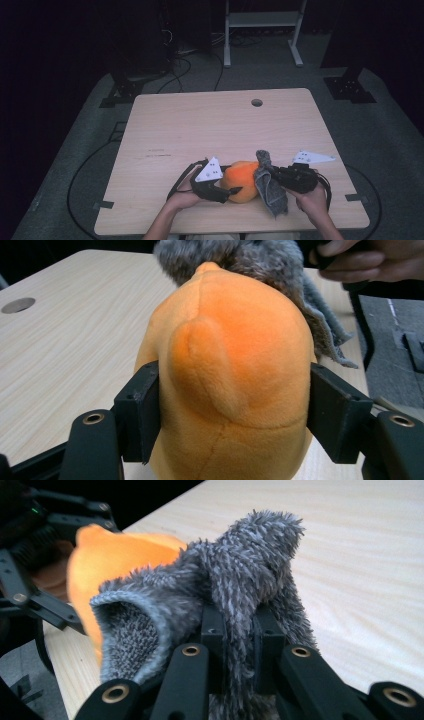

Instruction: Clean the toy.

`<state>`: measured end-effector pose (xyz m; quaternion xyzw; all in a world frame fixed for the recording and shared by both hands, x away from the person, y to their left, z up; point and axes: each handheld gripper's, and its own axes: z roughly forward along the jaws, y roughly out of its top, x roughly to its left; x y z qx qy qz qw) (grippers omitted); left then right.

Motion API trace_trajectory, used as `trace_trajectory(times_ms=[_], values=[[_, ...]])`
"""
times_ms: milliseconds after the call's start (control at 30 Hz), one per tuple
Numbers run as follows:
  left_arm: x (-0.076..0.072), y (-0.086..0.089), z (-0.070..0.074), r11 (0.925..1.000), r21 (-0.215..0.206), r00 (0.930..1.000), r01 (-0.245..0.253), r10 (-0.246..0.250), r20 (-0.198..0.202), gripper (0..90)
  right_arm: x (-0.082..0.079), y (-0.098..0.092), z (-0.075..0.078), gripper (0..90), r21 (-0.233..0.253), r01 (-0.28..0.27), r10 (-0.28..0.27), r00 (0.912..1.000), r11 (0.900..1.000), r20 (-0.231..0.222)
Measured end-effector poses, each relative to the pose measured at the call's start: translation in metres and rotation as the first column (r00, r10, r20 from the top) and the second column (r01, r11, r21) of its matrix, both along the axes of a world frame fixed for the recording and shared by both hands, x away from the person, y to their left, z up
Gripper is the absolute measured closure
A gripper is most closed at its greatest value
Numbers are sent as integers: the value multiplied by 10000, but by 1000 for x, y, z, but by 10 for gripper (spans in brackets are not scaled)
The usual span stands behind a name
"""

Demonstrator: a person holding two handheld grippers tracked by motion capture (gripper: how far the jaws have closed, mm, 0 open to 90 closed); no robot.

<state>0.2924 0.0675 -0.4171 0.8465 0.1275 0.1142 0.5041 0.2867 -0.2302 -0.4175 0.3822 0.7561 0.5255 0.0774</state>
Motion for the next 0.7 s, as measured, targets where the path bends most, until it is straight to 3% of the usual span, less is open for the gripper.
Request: trace_trajectory(times_ms=[133, 333, 433, 500, 567, 700], values=[[1, -7, -4, 9996, -172, 9998, -209, 209, 0, 297, -8, 4, 16, 791, -30, -207, 209, 9972, 9998, 720], [0, -15, -9, 9975, -274, 9978, -649, 653, 147, 270, -21, 27, 24, 789, -783, -776, 884, 9855, 9939, 1450], [0, -14, -10, 9971, -308, 9975, -698, 702, 128, 273, -17, 21, 21, 789, -561, -742, 811, 9877, 9957, 1335], [0, -15, -10, 9971, -319, 9974, -695, 700, 150, 274, -11, 13, 15, 788, -800, -334, 435, 9908, 9962, 1283], [1, -15, -11, 9968, -356, 9973, -718, 722, 122, 273, -5, 1, 6, 789, -498, -55, 96, 9965, 9987, 832], [2, -14, -11, 9957, -418, 9965, -822, 827, 85, 268, -2, -7, 0, 790, -768, 219, -176, 9983, 9968, 558]])
